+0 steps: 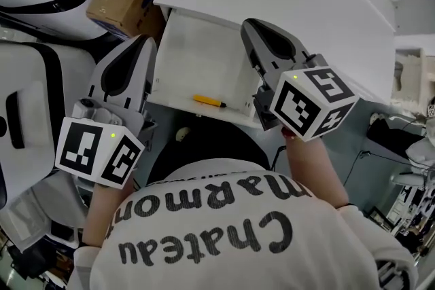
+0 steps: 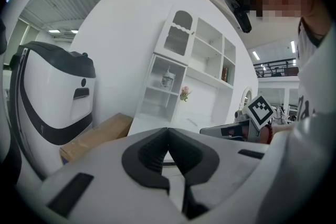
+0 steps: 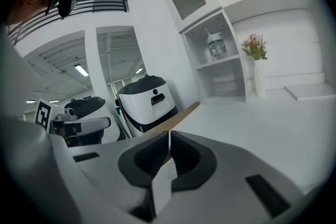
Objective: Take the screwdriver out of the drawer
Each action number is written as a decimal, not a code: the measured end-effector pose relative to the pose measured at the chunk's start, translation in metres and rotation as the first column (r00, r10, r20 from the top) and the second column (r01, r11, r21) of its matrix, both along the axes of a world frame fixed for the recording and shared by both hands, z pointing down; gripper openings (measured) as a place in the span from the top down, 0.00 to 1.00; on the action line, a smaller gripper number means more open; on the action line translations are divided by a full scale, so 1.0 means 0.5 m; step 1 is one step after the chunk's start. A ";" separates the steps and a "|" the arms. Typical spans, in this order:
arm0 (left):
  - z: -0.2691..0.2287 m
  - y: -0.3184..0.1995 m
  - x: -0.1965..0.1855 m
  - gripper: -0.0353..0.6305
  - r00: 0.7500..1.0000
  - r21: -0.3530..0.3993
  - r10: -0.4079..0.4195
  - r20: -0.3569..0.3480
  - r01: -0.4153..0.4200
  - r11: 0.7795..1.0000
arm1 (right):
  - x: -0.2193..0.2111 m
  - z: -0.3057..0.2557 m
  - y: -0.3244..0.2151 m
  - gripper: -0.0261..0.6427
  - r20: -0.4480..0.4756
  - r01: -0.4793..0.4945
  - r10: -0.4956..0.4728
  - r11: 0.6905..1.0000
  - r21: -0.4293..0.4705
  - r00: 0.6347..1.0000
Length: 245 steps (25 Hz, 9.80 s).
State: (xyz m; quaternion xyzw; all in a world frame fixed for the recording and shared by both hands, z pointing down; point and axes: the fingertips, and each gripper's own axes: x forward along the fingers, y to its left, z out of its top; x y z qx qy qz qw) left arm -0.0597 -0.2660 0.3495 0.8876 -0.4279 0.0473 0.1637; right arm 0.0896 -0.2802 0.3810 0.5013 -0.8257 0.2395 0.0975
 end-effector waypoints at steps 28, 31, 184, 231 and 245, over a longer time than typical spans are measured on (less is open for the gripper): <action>0.265 0.067 -0.002 0.91 0.994 -0.317 -0.003 0.107 0.037 0.948 | -0.092 0.477 0.088 0.92 0.092 0.297 -0.301 0.764 -0.573 0.949; 0.275 0.075 -0.008 0.91 0.993 -0.332 -0.009 0.118 0.048 0.942 | -0.116 0.508 0.119 0.92 0.162 0.395 -0.380 0.684 -0.613 0.911; -0.036 0.217 -0.135 0.91 1.000 -0.001 -0.023 0.011 0.023 1.000 | -0.200 0.080 0.220 0.84 -0.147 0.136 -0.156 0.981 -0.137 0.977; -0.186 0.242 0.003 0.91 0.994 0.187 0.100 -0.048 -0.090 0.978 | -0.042 -0.294 0.270 0.84 0.068 -0.175 0.161 0.905 0.387 0.985; -0.213 0.199 0.086 0.91 0.997 0.182 -0.014 -0.071 0.027 0.983 | 0.039 -0.315 0.203 0.84 0.064 -0.076 0.055 0.922 0.380 0.996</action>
